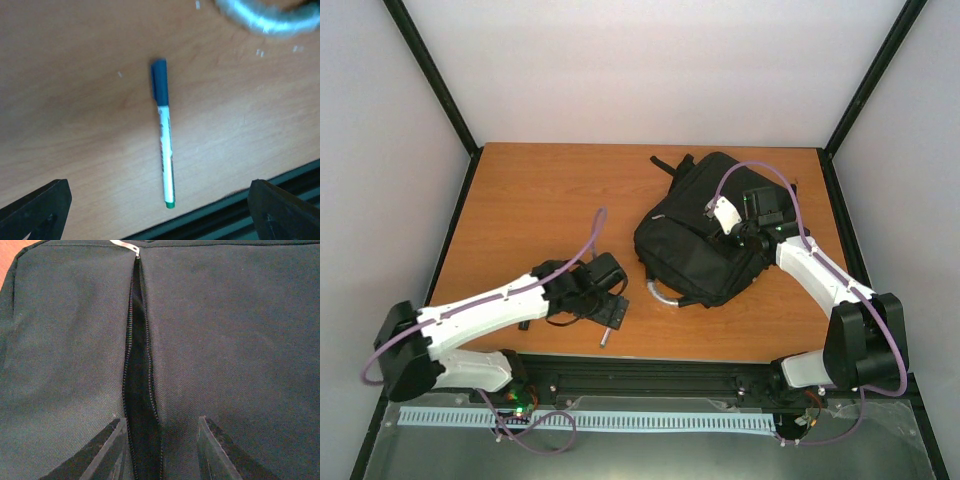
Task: Pack the student bag
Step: Place the stationery at the center of the board, then pick up the stationery from the center of the board.
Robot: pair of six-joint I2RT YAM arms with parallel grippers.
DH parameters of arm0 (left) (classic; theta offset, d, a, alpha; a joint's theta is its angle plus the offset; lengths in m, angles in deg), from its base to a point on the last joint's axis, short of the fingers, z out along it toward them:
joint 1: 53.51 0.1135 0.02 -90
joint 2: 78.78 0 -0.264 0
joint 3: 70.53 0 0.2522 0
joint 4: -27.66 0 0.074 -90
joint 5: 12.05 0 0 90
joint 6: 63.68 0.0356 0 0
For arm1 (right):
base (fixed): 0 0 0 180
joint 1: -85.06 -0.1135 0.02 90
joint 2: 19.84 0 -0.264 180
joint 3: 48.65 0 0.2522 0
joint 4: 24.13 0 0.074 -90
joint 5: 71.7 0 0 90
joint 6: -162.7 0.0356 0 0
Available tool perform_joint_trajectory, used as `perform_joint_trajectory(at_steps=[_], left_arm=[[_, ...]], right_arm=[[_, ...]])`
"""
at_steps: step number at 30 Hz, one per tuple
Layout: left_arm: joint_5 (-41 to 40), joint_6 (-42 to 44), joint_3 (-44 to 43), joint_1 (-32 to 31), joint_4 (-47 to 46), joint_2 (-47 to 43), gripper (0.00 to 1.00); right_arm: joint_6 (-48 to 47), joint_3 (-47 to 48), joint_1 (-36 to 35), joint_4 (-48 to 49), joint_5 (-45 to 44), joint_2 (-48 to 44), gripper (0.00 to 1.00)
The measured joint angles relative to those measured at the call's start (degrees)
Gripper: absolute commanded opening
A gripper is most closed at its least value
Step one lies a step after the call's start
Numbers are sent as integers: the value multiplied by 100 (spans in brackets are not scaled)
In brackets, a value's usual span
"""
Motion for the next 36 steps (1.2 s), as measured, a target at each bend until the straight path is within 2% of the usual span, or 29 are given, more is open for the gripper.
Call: perform_joint_trajectory(at_steps=[3, 6, 9, 11, 14, 18, 24, 36], left_arm=[[-632, -90, -105, -7, 83, -354, 100], [-1224, -234, -358, -7, 457, -61, 99], [-1255, -190, -544, -7, 503, 640, 77], [-1010, -164, -376, -13, 313, 763, 62], [-487, -122, -203, -17, 190, 824, 49], [221, -140, -59, -33, -142, 1165, 45], [713, -181, 310, -61, -282, 1246, 37], [802, -332, 428, -114, -439, 1537, 22]], right_arm=[[0, 0, 0, -2, 7, 0, 39], [0, 2, 0, -2, 11, 0, 39], [0, 2, 0, -2, 9, 0, 39], [0, 2, 0, -2, 9, 0, 39], [0, 2, 0, -2, 11, 0, 39], [0, 0, 0, -2, 11, 0, 39], [0, 0, 0, -2, 11, 0, 38], [0, 0, 0, -4, 11, 0, 39]])
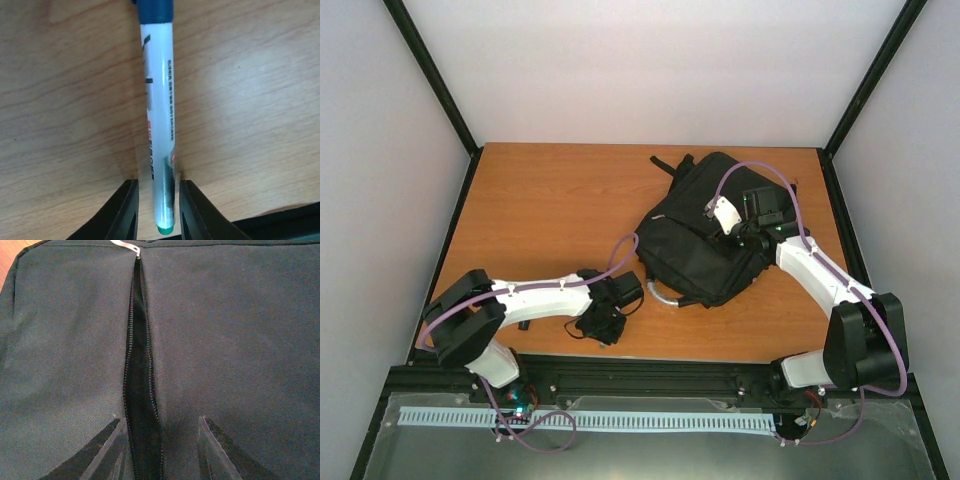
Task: Pack the student bag
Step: Pick up the stationery from the center of the board.
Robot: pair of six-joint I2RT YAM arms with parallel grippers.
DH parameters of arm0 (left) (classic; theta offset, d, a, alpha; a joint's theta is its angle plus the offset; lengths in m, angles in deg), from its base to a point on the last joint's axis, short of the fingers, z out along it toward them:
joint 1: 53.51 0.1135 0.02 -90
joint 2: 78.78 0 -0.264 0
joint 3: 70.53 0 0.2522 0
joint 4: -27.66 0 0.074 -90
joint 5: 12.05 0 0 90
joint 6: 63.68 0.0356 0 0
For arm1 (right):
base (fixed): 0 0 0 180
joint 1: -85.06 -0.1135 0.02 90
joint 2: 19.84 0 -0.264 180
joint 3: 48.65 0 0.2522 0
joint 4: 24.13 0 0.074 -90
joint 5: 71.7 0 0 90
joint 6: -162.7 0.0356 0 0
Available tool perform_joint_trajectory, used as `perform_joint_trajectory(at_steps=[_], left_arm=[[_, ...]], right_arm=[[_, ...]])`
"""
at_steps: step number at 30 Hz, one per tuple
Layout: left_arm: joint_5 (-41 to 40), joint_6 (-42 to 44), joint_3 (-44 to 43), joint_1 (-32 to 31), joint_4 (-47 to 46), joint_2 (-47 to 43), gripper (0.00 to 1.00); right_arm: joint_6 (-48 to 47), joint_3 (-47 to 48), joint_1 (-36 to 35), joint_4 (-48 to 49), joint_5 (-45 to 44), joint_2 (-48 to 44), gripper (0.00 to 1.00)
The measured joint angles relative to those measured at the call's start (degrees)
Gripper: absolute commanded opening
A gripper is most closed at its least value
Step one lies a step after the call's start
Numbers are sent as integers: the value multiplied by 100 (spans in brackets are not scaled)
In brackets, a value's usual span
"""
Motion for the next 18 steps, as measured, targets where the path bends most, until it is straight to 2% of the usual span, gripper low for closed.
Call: perform_joint_trajectory(at_steps=[7, 13, 18], left_arm=[[-177, -50, -2, -17, 7, 142, 15], [-289, -120, -66, -28, 94, 212, 2], [-426, -149, -101, -39, 188, 216, 1]], right_arm=[[0, 0, 0, 2, -2, 0, 39], [0, 0, 0, 0, -2, 0, 39], [-2, 2, 0, 2, -2, 2, 39]])
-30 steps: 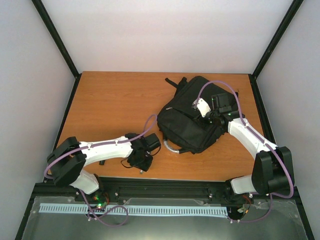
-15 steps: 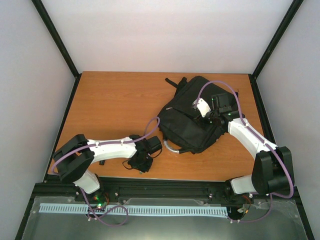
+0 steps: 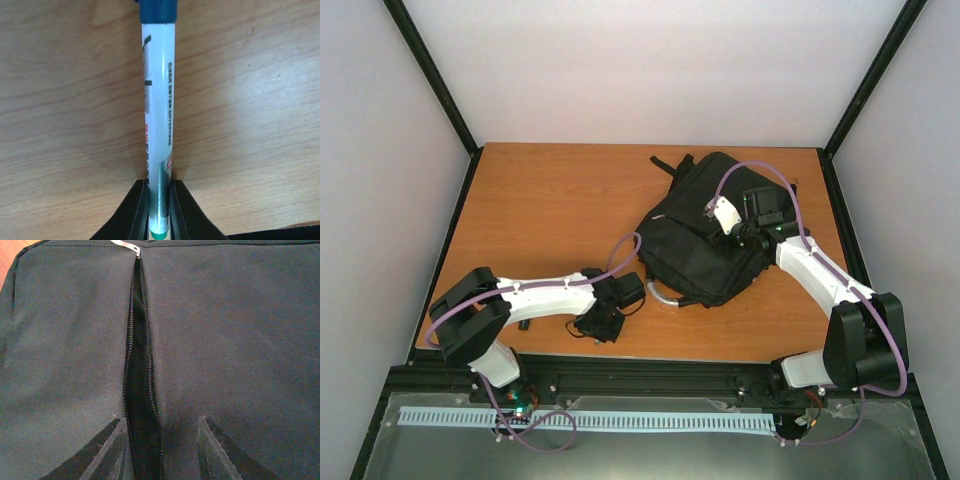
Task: Pack the student bag
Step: Pick up the stationery from the center of the board, then place the stationery in the student bag.
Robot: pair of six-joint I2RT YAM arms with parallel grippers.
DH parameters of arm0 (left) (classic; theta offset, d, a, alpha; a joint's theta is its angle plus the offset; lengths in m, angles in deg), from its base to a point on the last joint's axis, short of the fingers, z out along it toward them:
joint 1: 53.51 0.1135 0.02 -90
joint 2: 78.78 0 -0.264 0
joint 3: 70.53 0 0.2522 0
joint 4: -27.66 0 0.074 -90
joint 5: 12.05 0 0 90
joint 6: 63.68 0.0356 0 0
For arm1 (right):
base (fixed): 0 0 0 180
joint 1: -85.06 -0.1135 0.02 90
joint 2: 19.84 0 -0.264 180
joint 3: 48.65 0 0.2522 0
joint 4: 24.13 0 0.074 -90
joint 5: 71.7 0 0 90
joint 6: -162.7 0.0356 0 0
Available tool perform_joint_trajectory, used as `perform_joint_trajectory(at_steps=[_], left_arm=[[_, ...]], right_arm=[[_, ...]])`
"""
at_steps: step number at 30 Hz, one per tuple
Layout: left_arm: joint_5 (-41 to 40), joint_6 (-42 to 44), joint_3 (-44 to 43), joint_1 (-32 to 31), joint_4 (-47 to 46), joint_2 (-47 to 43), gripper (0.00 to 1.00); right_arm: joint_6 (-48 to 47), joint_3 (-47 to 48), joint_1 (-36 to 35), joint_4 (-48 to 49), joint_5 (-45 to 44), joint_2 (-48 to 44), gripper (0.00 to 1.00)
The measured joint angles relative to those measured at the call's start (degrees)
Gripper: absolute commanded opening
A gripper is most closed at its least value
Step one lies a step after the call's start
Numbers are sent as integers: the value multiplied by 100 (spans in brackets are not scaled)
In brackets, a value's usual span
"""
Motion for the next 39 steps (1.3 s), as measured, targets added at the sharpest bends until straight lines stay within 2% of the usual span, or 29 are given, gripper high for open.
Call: perform_joint_trajectory(at_steps=[5, 13, 17, 22, 25, 33, 35, 39], left_arm=[[-186, -59, -275, -2, 332, -153, 1], [-275, 7, -1340, -2, 483, -695, 1], [-39, 175, -1860, 37, 173, -566, 1], [570, 348, -2293, 144, -710, -188, 1], [970, 385, -2461, 256, -1202, 111, 1], [1971, 452, -2710, 684, -2098, 1010, 1], [2142, 468, -2804, 739, -2229, 1239, 1], [2382, 470, -2874, 758, -2446, 1572, 1]], right_arm=[[2, -2, 0, -2, 0, 15, 39], [2, -2, 0, -2, -2, 15, 39], [2, -2, 0, -2, -2, 24, 42], [44, -2, 2, 7, -157, 96, 50], [68, 0, 4, 66, -350, 168, 49], [186, 72, -2, 107, -649, 382, 13], [219, 81, -9, 107, -656, 350, 7], [258, 83, -11, 98, -699, 136, 3]])
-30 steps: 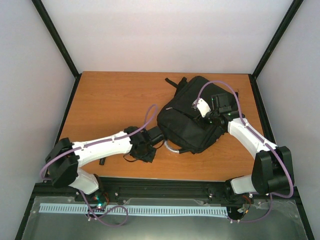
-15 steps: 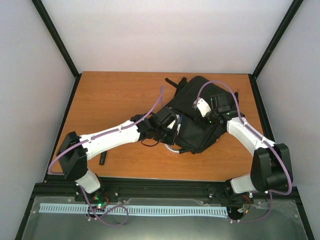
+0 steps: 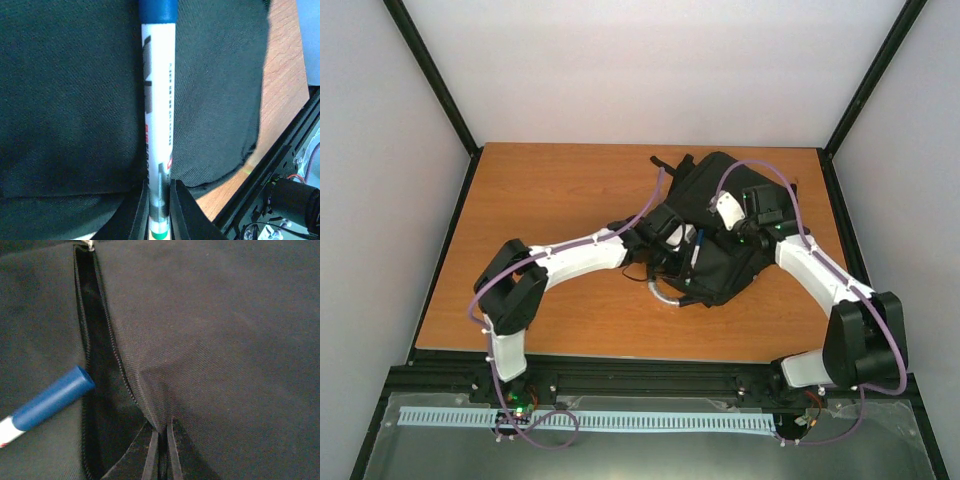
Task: Pack the student bag
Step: Place the stationery in the student bag.
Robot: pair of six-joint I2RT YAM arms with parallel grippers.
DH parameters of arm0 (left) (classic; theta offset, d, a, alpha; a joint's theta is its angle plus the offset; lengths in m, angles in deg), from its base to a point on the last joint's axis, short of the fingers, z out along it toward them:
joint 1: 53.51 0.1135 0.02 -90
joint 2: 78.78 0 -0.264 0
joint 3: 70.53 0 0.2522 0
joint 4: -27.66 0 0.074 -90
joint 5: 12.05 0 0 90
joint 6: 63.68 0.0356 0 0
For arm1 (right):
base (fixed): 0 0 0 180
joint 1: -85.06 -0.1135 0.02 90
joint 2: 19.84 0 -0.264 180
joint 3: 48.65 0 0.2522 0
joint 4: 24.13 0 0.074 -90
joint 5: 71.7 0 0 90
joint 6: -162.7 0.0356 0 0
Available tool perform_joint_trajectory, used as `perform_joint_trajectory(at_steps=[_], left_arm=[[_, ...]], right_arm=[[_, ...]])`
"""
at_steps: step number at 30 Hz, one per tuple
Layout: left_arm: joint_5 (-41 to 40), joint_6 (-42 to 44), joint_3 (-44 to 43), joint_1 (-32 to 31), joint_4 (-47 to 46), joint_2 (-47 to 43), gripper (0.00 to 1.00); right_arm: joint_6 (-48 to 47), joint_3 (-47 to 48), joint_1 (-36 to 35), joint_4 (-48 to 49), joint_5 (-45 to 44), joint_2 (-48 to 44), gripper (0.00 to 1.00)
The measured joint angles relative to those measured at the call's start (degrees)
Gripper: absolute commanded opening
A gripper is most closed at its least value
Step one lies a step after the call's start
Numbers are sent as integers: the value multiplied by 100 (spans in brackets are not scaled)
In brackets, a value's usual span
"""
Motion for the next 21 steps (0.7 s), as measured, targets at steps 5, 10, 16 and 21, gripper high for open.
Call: perform_joint_trajectory(at_steps=[5, 10, 16, 21], left_arm=[[205, 0, -131, 0, -149, 337, 1], [321, 17, -531, 7, -151, 769, 1], [297, 111, -1049, 15, 125, 1016, 1], [199, 304, -1805, 22, 514, 1263, 1]], right_arm=[[13, -2, 11, 13, -61, -317, 3], [4, -39, 44, 46, -66, -479, 3], [-24, -131, 48, 101, -52, -540, 3], [-46, -133, 48, 125, 0, -542, 3]])
